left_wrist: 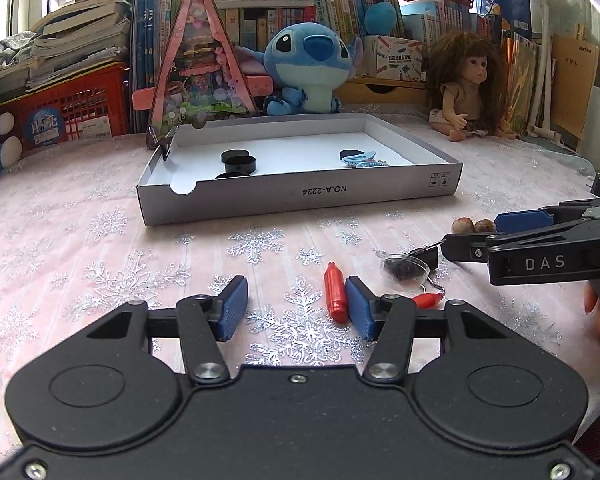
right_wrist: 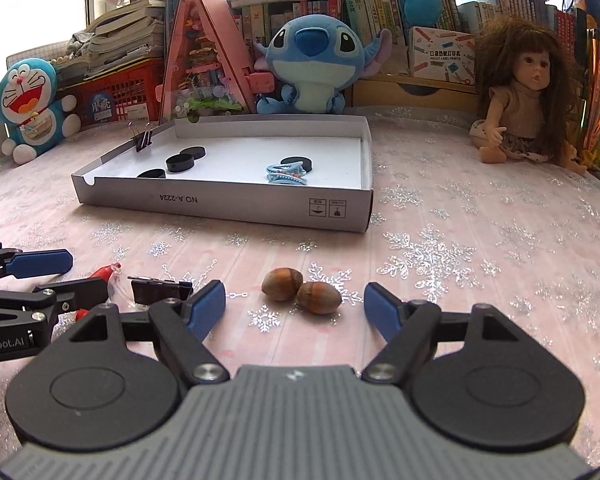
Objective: Organize rigid objects
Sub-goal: 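Grasp a red crayon with the left tool while the right tool grasps a brown hazelnut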
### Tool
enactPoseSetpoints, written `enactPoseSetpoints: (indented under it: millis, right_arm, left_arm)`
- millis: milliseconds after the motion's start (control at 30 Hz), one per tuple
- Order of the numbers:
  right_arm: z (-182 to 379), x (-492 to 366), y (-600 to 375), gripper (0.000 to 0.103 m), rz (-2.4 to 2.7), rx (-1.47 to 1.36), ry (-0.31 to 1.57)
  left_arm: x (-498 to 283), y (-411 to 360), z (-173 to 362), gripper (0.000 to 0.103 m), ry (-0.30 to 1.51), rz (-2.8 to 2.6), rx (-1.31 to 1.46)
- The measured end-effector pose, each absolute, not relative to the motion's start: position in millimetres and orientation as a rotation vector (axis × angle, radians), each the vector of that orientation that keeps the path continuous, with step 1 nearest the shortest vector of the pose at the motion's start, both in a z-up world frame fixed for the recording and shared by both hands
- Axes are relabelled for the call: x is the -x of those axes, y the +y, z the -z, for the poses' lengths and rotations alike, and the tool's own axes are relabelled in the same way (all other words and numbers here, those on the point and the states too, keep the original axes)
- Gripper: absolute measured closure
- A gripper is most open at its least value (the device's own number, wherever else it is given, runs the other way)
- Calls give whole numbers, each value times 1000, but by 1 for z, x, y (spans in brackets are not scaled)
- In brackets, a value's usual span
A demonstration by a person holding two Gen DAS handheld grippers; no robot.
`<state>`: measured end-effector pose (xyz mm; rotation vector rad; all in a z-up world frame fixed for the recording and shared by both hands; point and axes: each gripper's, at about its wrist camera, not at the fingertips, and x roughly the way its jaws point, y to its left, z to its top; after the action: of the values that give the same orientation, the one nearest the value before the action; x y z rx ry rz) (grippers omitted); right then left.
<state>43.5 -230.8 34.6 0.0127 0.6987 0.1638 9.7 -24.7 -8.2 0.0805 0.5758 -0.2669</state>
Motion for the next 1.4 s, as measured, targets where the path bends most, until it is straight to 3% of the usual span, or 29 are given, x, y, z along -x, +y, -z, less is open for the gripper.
enactPoseSetpoints:
  millis: [133, 333, 1400]
  right_arm:
    - [-35, -43, -231, 18, -166, -21, 699]
    - [-35, -43, -232, 18, -168, -19, 699]
    - [-35, -42, -238, 27, -163, -51, 687]
  left_arm:
    - [-12, -20, 7, 62, 578, 258, -70]
    - [-15, -9, 5, 66, 589, 252, -78]
    - [3, 29, -6, 72, 641, 191, -37]
